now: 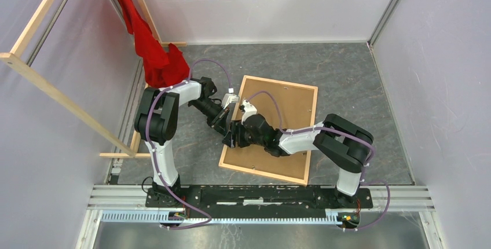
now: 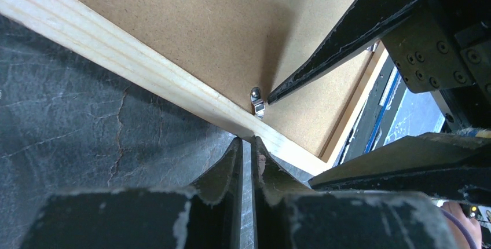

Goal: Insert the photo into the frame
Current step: Install the photo frame at the center of the board.

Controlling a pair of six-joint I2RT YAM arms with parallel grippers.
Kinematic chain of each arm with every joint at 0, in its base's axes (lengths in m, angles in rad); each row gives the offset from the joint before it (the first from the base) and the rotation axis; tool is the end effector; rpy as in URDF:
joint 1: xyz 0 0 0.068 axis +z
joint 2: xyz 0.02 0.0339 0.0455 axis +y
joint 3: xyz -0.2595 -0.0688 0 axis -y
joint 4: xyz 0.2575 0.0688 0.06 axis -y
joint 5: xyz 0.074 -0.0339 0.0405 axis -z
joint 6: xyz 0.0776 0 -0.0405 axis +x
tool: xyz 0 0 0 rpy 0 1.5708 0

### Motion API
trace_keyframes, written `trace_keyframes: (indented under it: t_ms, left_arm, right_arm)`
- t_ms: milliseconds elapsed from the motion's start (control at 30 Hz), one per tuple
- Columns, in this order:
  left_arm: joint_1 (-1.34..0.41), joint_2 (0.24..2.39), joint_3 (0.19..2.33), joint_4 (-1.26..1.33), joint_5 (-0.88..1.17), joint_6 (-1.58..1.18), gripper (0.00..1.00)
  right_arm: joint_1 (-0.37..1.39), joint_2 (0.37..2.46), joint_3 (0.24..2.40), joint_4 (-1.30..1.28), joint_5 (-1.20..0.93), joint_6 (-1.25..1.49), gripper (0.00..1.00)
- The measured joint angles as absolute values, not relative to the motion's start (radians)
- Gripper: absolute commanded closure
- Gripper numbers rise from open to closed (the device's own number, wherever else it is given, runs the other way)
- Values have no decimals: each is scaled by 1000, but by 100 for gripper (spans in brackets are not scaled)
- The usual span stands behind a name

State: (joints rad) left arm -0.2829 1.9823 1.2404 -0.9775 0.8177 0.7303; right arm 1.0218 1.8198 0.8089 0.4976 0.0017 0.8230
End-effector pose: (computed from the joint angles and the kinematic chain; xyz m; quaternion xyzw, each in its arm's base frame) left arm 0.3062 -0.1480 0.0959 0.4182 0.8144 -0.4017 0.0215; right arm 0.2107 0.3442 0.1042 -0.0853 0.8592 0.4016 0.3052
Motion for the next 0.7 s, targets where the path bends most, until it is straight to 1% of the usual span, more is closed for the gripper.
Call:
trace_keyframes:
  t_ms: [700]
  left_arm:
    - [-283, 1979, 1237, -974, 817, 731, 86]
  right_arm:
    - [1038, 1860, 874, 460, 35, 789, 36]
